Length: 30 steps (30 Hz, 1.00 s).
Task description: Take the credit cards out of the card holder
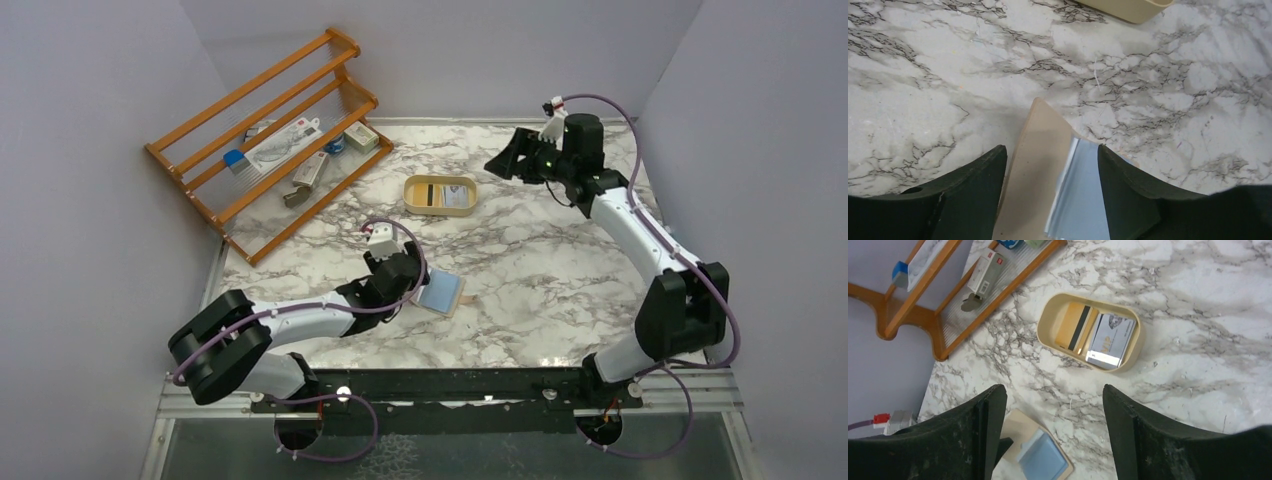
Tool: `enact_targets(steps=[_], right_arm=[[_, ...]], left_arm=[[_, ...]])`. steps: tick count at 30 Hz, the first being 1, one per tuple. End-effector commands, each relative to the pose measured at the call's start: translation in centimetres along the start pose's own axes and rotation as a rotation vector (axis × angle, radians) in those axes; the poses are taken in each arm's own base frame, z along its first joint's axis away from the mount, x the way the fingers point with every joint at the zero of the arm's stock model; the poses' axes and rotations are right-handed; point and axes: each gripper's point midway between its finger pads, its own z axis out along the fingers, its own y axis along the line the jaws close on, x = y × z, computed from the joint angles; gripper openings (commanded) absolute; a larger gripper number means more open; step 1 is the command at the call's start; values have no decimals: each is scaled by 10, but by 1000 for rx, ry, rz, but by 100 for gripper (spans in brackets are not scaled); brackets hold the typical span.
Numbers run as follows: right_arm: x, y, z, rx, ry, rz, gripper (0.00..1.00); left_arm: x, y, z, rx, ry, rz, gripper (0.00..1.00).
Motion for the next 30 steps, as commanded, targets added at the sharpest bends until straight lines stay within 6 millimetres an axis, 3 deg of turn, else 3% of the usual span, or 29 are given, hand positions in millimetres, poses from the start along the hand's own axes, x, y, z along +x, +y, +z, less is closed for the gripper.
enact_targets(steps=[1, 2, 3, 9, 10, 11, 14, 23, 30], right_arm=[[16, 4, -25, 3, 7, 10, 76], [26, 6, -29, -11, 24, 21, 77], [35, 8, -33, -26, 39, 35, 77], [91, 22, -52, -159, 107, 94, 82], [98, 21, -55, -165, 115, 98, 84], [105, 20, -58, -164, 124, 105, 97], [117, 14, -64, -131, 124, 123, 100], [111, -6, -82, 35, 10, 137, 100], [106, -13, -89, 86, -34, 129, 100]], left_arm=[[-28, -14, -2, 32, -58, -67, 73], [-35, -15, -3, 48, -64, -76, 89], [-43, -13, -3, 60, -75, -82, 97], [-92, 1, -9, 132, -107, -92, 99], [-100, 5, -10, 147, -108, -100, 99], [-108, 10, -10, 157, -110, -108, 99], [-129, 29, -13, 178, -124, -129, 99], [-176, 79, -26, 141, -185, -147, 99], [-185, 101, -39, 99, -195, -140, 99]])
